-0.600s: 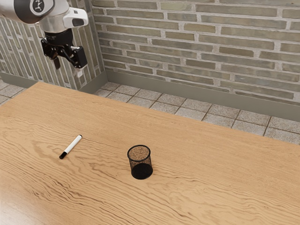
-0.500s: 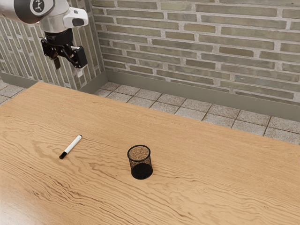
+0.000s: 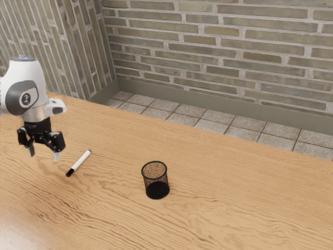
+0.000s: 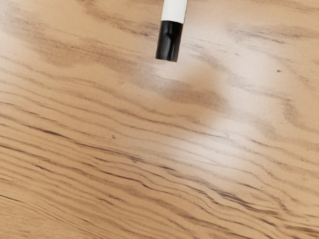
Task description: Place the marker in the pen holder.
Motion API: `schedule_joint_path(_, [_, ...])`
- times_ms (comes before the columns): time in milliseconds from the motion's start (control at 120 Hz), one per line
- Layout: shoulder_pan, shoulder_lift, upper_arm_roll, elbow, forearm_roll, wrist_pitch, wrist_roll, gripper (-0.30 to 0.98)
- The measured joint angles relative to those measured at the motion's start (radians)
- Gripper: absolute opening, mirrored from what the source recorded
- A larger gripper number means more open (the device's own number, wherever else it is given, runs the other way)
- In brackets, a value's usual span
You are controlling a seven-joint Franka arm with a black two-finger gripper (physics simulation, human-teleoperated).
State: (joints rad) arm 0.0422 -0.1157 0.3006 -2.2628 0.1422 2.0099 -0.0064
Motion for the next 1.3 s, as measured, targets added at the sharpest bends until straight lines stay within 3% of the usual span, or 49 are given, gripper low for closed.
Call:
schedule_joint_path(100, [-0.011,0.028,-0.003,-0.045,-0.008,0.105,-0.015,0.69])
schedule_joint_path(233, [-0.033,0.163,-0.007,-0.033,-0.061,0.224,-0.031,0.69])
schedule_joint_path(408, [-0.016,0.281,-0.008,0.089,-0.083,0.313,-0.028,0.69])
schedule_joint_path(642, [-0.008,0.408,-0.048,0.148,-0.090,0.358,-0.014,0.69])
schedule_joint_path(1300, [0.051,0.568,-0.054,0.283,-0.159,0.422,0.200,0.68])
